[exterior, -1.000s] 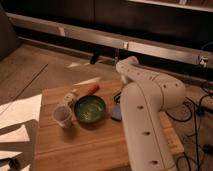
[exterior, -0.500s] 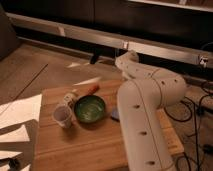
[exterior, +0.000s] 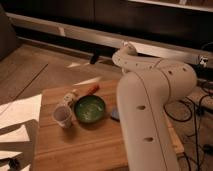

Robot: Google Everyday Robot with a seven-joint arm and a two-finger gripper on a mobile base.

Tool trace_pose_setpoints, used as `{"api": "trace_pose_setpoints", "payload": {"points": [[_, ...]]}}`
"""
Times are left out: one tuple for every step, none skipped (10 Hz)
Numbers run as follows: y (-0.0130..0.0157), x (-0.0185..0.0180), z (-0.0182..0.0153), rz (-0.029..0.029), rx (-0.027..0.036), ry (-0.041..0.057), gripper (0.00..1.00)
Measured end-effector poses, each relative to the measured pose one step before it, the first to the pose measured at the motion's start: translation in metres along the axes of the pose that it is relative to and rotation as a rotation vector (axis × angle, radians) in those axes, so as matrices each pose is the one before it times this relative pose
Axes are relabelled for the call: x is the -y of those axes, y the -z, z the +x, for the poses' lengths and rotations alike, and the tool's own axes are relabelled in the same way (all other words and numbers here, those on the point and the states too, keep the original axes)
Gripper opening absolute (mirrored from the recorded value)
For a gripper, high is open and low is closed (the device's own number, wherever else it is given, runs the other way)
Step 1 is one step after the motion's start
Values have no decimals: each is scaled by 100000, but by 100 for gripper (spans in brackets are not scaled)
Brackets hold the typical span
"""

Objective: Place the eraser on the white sponge

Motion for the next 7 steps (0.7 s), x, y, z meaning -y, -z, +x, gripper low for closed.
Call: {"api": "trace_pose_setpoints", "payload": {"points": [[923, 406, 1478, 2634, -970, 2576, 0], [1048, 75, 1714, 2784, -534, 3892, 0], [683, -242, 1375, 2052, -212, 3719, 0], [597, -434, 1543, 2022, -291, 4326, 0], [166, -570, 1129, 822, -980, 2568, 0], [-100, -682, 852, -115, -1557, 1154, 0], [-283, -938, 1080, -589, -2226, 1154, 0]]}}
